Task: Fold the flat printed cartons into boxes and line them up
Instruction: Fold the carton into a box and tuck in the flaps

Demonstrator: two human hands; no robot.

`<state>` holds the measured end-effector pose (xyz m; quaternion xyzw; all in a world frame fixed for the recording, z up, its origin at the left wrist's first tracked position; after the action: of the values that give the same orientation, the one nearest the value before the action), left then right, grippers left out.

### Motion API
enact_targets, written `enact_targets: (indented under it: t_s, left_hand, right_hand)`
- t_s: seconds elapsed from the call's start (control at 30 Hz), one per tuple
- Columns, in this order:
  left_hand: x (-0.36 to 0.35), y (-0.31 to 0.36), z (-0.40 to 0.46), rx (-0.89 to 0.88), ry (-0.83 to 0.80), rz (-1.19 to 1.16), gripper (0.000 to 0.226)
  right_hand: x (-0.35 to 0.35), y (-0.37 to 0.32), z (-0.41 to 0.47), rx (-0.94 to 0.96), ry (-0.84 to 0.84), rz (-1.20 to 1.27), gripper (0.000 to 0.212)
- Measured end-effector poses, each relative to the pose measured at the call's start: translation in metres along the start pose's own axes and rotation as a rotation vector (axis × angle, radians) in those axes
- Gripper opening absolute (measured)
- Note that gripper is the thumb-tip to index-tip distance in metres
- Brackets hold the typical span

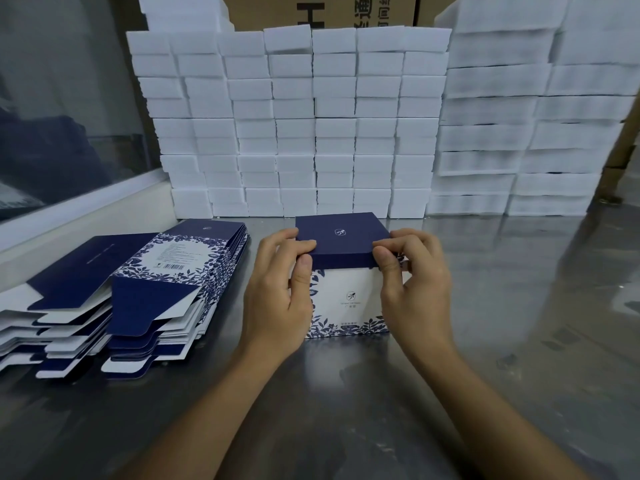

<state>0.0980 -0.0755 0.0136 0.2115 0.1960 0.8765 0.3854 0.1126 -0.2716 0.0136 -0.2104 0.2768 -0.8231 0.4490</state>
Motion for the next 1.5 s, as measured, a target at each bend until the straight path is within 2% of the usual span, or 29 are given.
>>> enact_targets:
  t_s: [0.2,0.37,0.6,0.77,0.93,1.0,1.13,1.23,1.3,1.43,1.5]
  left_hand:
    - [0.0,0.0,-0.001,0.006,0.014,0.001,0.028]
    - [0.005,-0.01,-0.002,0.052,0.02,0.008,0.03]
    - [0.007,-0.014,-0.003,0.058,0.032,0.046,0.028]
    - [0.007,-0.015,-0.003,0.06,0.038,0.044,0.028]
    - [-0.005,-0.015,-0.01,0.072,-0.028,0.045,0.04]
    - [-0.008,-0.016,-0.013,0.07,-0.06,0.043,0.045]
    - [-0.016,-0.02,-0.015,0.073,-0.155,0.039,0.057]
    - [-0.029,-0.038,-0.022,0.222,-0.238,0.01,0.068]
    - [-0.034,-0.063,-0.026,0.341,-0.316,0.023,0.063]
    - [-0.021,-0.113,-0.013,0.348,-0.469,0.462,0.021]
    - [-0.017,-0.122,-0.008,0.363,-0.472,0.505,0.014]
  right_hand:
    - [0.003,0.0,0.0,0.0,0.005,0.021,0.007]
    - [0.002,0.02,-0.005,-0.167,-0.022,0.142,0.028]
    - [-0.004,0.014,-0.013,-0.122,-0.05,0.105,0.033]
    - [-0.012,-0.004,-0.016,0.073,-0.113,-0.104,0.036]
    - [-0.042,-0.029,-0.035,0.297,-0.158,-0.429,0.057]
    - [-0.05,-0.026,-0.036,0.267,-0.202,-0.513,0.064]
    - [-0.057,-0.008,-0.035,0.158,-0.281,-0.504,0.068]
    - [-0.068,0.002,-0.027,0.138,-0.277,-0.54,0.072]
    - [-0.081,0.011,-0.018,0.125,-0.295,-0.549,0.076]
    - [-0.108,0.034,0.001,0.124,-0.297,-0.54,0.081]
    - [-0.123,0.045,0.008,0.14,-0.285,-0.527,0.081]
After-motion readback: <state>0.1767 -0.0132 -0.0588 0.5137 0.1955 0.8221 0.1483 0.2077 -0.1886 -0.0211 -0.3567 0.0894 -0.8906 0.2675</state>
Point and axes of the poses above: each hand's wrist, its own z-axis towards the middle knuckle, its own x-axis out of the back of the hand, y = z × x, the point moved 9 cm from there along z, towards the middle knuckle, and after that the axes turned 3 degrees about y, right-handed, at the moved point
